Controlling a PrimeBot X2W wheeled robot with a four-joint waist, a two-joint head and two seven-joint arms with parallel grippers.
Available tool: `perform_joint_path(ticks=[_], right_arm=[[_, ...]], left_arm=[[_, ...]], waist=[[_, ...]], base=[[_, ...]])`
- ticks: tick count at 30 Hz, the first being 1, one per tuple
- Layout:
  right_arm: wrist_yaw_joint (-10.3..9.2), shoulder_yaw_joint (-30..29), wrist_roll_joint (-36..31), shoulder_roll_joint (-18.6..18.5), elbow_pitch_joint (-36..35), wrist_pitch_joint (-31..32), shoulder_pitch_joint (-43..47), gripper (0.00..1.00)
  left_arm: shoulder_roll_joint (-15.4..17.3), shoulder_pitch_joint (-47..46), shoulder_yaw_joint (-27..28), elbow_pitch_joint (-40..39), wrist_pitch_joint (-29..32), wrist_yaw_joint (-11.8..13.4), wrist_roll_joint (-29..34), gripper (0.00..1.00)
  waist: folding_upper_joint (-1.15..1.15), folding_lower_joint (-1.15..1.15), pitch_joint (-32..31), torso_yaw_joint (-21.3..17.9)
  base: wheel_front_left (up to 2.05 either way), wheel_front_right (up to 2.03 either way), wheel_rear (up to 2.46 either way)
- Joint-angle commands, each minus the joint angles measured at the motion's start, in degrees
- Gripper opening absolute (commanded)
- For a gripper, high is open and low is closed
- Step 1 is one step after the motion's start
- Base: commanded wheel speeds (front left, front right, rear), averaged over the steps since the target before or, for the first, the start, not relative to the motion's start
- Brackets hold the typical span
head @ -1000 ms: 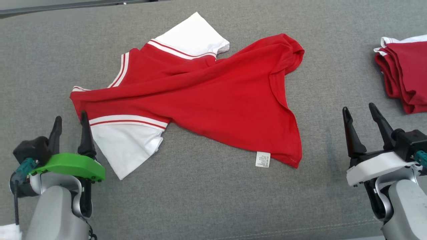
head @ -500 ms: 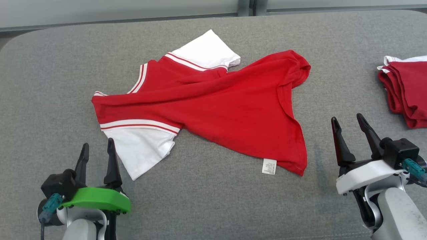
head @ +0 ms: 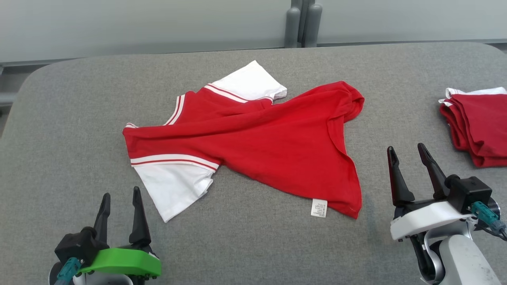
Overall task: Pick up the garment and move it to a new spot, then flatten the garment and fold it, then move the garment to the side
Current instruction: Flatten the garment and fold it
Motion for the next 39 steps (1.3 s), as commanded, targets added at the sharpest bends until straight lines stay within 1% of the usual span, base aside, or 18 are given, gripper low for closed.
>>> perform_joint_path(ticks=[1,11,25,33,39], right_arm=[[-0.02,0.27,-0.54,0.19,-0.61,-0.16,0.95,1.0],[-0.02,2.6,-0.86,1.0,-1.27,-0.16,1.12,1.0],[-0.02,3.26,-0.57,1.06,-1.01,-0.16,1.35,1.0],[-0.02,3.68,-0.19,0.93,-0.92,-0.16,1.54,1.0],[-0.02,4.01,-0.22,0.88,-0.81,-0.16,1.72,1.0]], left_arm=[[0.04,1.04,-0.08,-0.31,0.0,0.33,0.47,1.0],[0.04,1.56,-2.32,-0.48,0.01,0.67,-0.09,1.0],[0.03,2.01,-3.52,-0.83,0.01,0.82,0.56,1.0],[0.03,1.95,-3.93,-0.52,0.0,0.4,0.64,1.0],[0.04,1.46,-5.05,3.13,1.62,-0.22,-0.62,1.0]], waist=[[0.01,0.0,-1.29,-0.19],[0.01,0.0,-3.09,-0.43],[0.01,0.0,-4.1,-0.37],[0.01,0.0,-4.47,-0.45],[0.01,0.0,-4.26,-0.41]], base=[[0.0,0.0,0.0],[0.0,0.0,0.0],[0.0,0.0,0.0],[0.0,0.0,0.0],[0.0,0.0,0.0]])
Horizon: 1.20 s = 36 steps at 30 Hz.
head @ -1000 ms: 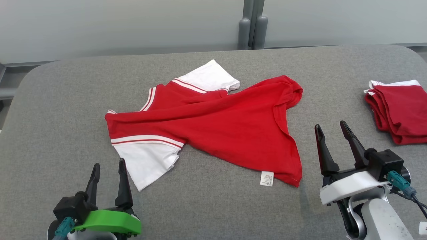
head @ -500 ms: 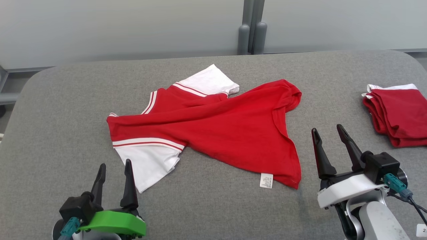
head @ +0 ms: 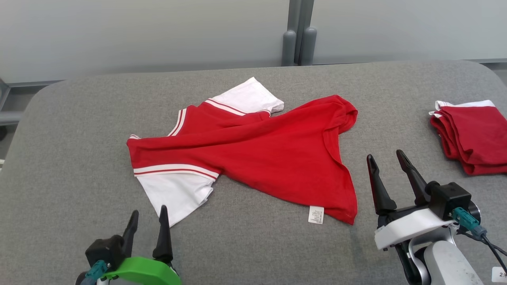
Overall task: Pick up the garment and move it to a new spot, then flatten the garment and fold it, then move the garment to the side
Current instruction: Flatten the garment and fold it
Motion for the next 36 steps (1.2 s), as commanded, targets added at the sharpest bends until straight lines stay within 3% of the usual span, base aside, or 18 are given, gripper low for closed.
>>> perform_joint_path(ticks=[1,18,29,30,31,34,35,36], right_arm=[[-0.02,0.13,0.1,-0.2,0.17,-0.16,0.77,1.0],[-0.02,1.02,0.64,-1.29,0.01,-0.16,-2.22,1.0],[-0.02,1.14,0.43,-1.44,-0.3,-0.16,-3.46,1.0],[-0.02,1.12,0.43,-1.48,-0.36,-0.16,-3.52,1.0],[-0.02,1.09,0.42,-1.53,-0.42,-0.16,-3.55,1.0],[-0.02,0.94,0.38,-1.63,-0.5,-0.16,-3.52,1.0],[-0.02,0.81,0.38,-1.7,-0.52,-0.16,-3.51,1.0],[-0.02,0.62,0.36,-1.75,-0.53,-0.16,-3.47,1.0]], left_arm=[[0.09,0.13,-0.18,1.2,0.85,-0.37,-0.44,1.0],[0.13,-12.26,1.1,24.97,4.55,-1.24,-8.54,1.0],[0.07,-16.79,1.37,34.35,2.9,-2.57,-10.98,1.0],[0.06,-17.17,1.33,35.22,3.12,-2.71,-11.21,0.93],[0.06,-17.5,1.11,35.94,3.31,-2.86,-11.17,0.66],[-0.19,-18.37,0.38,37.62,3.08,-3.34,-11.59,0.16],[-0.25,-18.61,-0.01,37.93,3.01,-3.55,-11.78,0.02],[-0.24,-18.86,-0.24,38.05,2.55,-3.65,-11.97,0.0]], waist=[[0.0,0.0,0.13,-0.04],[0.0,0.0,5.31,-3.07],[0.0,0.0,7.55,-4.95],[0.0,0.0,7.66,-5.06],[0.0,0.0,7.76,-5.16],[0.0,0.0,8.01,-5.37],[0.0,0.0,8.05,-5.41],[0.0,0.0,8.08,-5.4]], base=[[0.0,0.0,0.0],[0.0,0.0,0.0],[0.0,0.0,0.0],[0.0,0.0,0.0],[0.0,0.0,0.0],[0.0,0.0,0.0],[0.0,0.0,0.0],[0.0,0.0,0.0]])
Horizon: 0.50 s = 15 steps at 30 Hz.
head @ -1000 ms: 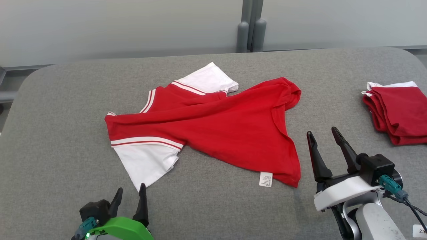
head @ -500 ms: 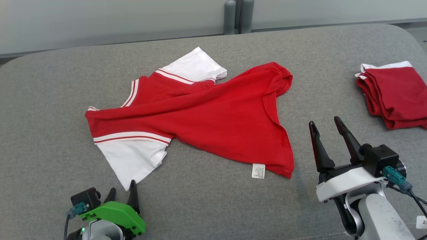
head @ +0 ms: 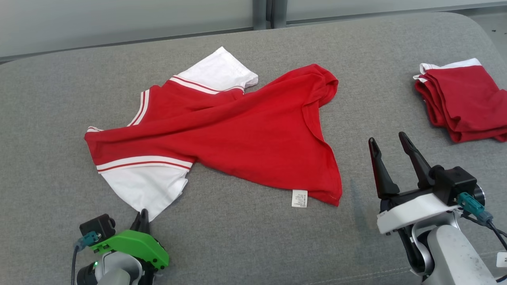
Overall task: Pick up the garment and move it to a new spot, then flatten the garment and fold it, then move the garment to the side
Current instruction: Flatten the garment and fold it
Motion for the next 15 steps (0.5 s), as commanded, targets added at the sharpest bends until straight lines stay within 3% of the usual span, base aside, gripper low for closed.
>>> perform_joint_path(ticks=[1,9,15], right_arm=[[-0.02,-0.45,-0.25,-0.28,-0.2,-0.16,0.06,1.0],[-0.02,-2.11,0.39,0.32,0.41,-0.16,2.11,1.0],[-0.02,-3.21,1.19,0.83,1.38,-0.16,5.34,1.0]], left_arm=[[-0.56,-0.2,-0.89,0.85,-0.13,-0.47,-0.66,0.0],[-0.21,0.36,-0.31,-6.33,-3.69,-1.13,-2.32,0.0],[-0.27,5.13,2.26,-20.34,-3.93,-0.42,-0.55,0.0]], waist=[[0.0,0.0,0.02,0.05],[0.0,0.0,-0.57,1.6],[0.0,0.0,-1.11,2.92]], base=[[0.0,0.0,0.0],[0.0,0.0,0.0],[0.0,0.0,0.0]])
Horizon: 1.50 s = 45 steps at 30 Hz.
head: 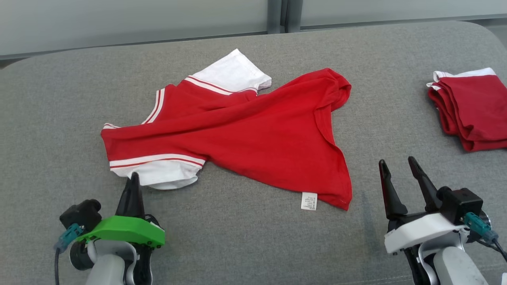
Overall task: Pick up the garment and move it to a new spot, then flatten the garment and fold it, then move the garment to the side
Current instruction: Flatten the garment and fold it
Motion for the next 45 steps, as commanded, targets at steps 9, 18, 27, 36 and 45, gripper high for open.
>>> perform_joint_path(ticks=[9,18,27,36,45], right_arm=[[-0.02,-0.58,1.71,0.82,2.81,-0.16,5.13,1.0],[-0.02,-0.01,2.35,0.28,4.93,-0.16,6.66,1.0],[-0.02,1.16,3.07,-0.09,6.77,-0.16,6.34,1.0],[-0.02,9.04,9.41,0.46,8.65,1.51,5.3,1.0],[-0.01,12.92,14.91,2.01,13.64,3.78,2.75,1.0]], left_arm=[[0.24,10.17,0.92,-22.25,-0.19,4.23,2.59,0.0],[1.39,15.6,2.14,-35.49,0.57,7.79,3.87,0.0],[2.38,19.14,5.38,-42.46,1.88,11.4,3.56,0.0],[2.02,18.47,5.06,-36.61,1.67,11.11,2.45,0.0],[2.09,17.3,5.09,-34.29,0.89,10.47,2.84,0.0]], waist=[[-0.01,0.0,-0.36,1.06],[-0.01,0.0,-0.35,1.0],[-0.01,0.0,-0.54,1.29],[-0.01,0.0,-0.32,1.22],[-0.01,0.0,-0.59,2.27]], base=[[0.0,0.0,0.0],[0.0,0.0,0.0],[0.0,0.0,0.0],[0.0,0.0,0.0],[0.0,0.0,0.0]])
